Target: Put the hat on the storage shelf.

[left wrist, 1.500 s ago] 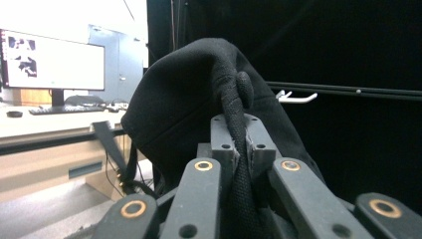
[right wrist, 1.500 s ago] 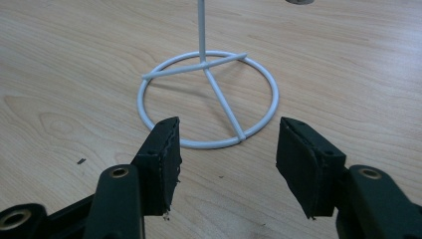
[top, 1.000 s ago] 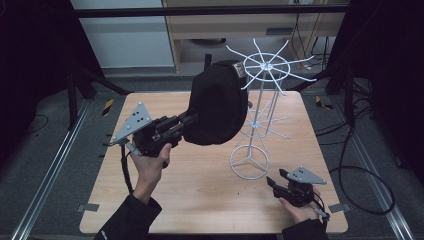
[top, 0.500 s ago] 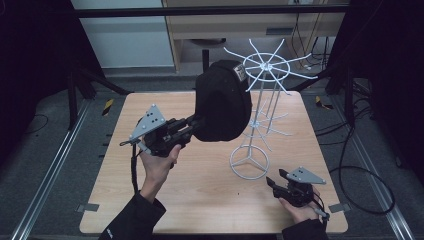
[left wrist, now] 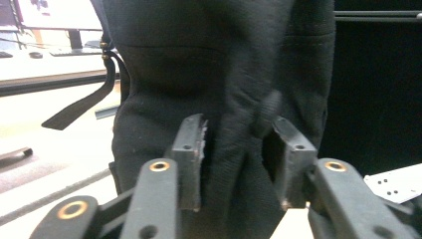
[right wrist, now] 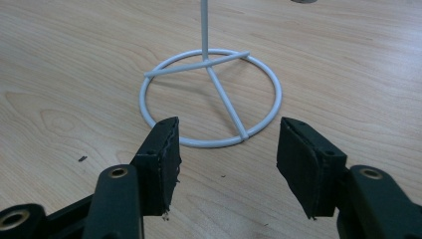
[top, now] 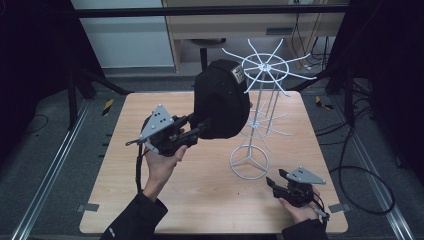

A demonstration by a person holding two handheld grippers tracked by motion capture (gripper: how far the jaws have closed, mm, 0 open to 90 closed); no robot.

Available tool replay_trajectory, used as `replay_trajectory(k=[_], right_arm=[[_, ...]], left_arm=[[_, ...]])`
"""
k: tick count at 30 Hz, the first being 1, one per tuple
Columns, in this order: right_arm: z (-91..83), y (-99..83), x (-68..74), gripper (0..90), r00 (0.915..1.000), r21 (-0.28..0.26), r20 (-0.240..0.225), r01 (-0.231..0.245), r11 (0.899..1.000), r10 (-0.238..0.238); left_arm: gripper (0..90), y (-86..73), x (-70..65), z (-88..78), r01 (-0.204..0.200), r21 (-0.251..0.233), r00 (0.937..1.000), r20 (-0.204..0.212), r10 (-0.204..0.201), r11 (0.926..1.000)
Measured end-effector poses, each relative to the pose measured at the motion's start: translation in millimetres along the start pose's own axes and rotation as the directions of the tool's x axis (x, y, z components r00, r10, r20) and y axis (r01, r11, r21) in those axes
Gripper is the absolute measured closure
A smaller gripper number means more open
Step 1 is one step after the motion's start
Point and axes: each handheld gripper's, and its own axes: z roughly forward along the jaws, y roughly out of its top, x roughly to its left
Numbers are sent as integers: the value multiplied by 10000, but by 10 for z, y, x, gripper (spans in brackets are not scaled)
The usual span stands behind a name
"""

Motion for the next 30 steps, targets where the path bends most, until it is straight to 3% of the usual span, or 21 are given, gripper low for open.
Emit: replay_trajectory(k=[4,10,16,22,26,30], right_arm=[[-1,0,0,423,10000,-8,7,4,10000,-4],[-4,-1,-4,415,10000,-41,41,-16,10000,16],[-3,-3,-7,396,9999,-63,74,-79,9999,80],[-5,-5,-10,362,9997,-120,138,-189,9997,190],[-3,-7,-21,338,9996,-193,240,-168,9997,172],[-8,-11,-28,310,9992,-256,331,-231,9994,240]], left_arm=[[515,16,-23,-103,-387,59,9990,-209,389,9992],[446,15,-14,-309,-592,177,9965,-576,601,9981],[397,-81,92,-555,-22,348,9965,-837,52,9994],[364,-363,231,-813,417,864,9889,-1459,-288,9954],[341,-605,355,-966,908,1165,9790,-1925,-672,9890],[321,-868,466,-1083,1422,1509,9640,-2455,-1022,9783]])
